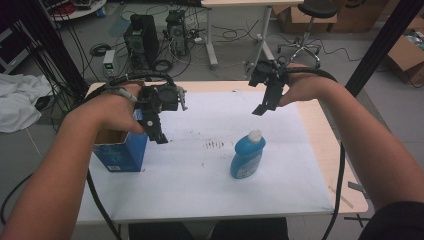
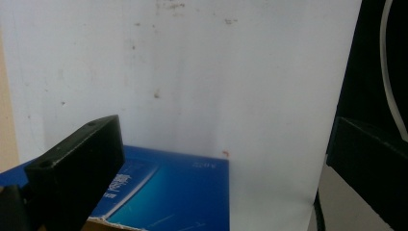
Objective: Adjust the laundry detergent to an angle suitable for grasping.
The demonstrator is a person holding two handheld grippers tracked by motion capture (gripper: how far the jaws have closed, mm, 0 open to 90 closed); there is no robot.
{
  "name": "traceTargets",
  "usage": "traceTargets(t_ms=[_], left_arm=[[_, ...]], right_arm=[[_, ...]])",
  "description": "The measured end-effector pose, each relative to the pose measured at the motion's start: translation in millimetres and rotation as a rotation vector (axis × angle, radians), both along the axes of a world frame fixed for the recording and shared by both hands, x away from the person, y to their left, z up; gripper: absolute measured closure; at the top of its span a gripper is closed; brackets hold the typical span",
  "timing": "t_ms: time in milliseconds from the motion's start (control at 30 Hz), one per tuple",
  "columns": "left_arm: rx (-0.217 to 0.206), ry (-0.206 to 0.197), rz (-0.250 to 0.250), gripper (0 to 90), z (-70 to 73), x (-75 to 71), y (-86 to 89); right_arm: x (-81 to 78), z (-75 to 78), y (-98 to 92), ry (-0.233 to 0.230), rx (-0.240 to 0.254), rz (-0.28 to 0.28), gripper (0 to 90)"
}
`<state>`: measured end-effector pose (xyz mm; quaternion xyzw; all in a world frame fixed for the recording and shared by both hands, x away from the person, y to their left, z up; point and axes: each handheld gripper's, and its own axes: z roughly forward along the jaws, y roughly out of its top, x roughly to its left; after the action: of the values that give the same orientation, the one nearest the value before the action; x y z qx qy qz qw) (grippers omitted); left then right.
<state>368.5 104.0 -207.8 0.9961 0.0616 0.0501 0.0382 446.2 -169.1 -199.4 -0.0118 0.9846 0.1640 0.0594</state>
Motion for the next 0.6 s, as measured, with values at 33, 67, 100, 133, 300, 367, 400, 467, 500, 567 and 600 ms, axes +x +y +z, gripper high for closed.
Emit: traceTargets(t_ms=[33,67,100,133,300,367,400,467,500,567,600], left_arm=[[0.001,0.0,-0.002,0.1,0.2,0.0,-1.0],[0.003,0.0,-0.002,0.1,0.4,-0.1,-1.9],[0.002,0.001,-0.001,0.1,0.6,-0.3,-2.7],[0.003,0.002,-0.003,0.1,0.7,-0.4,-3.3],[0.008,0.004,0.004,0.1,0.2,-1.2,-2.9],[0.012,0.004,0.008,0.1,0.3,-1.4,-1.9],[0.009,0.006,0.01,0.1,0.0,-1.5,-1.3],[0.013,0.006,0.014,0.1,0.5,-1.9,-0.4],[0.01,0.006,0.015,0.1,0.4,-2.0,-0.2],[0.005,0.008,0.016,0.1,1.0,-2.2,-0.2],[0.003,0.004,0.017,0.1,1.3,-2.3,-0.4]], right_arm=[[-2.9,1.0,-0.4,0.002,0.001,0.006,0.0],[-7.4,2.4,-1.7,0.011,-0.001,0.029,0.0],[-7.4,2.4,-1.7,0.011,-0.001,0.029,0.0],[-10.9,2.8,-3.0,0.022,-0.002,0.05,0.0],[-18.3,2.1,-3.1,0.041,-0.017,0.094,0.0],[-22.8,1.4,-2.2,0.043,-0.03,0.116,0.0],[-24.9,0.9,-1.7,0.047,-0.035,0.127,0.0],[-29.0,-0.6,-0.8,0.055,-0.043,0.155,0.0],[-32.4,-2.6,-0.5,0.062,-0.05,0.175,0.0],[-34.9,-5.1,-0.8,0.072,-0.049,0.188,0.0],[-34.9,-5.1,-0.8,0.072,-0.049,0.188,0.0]])
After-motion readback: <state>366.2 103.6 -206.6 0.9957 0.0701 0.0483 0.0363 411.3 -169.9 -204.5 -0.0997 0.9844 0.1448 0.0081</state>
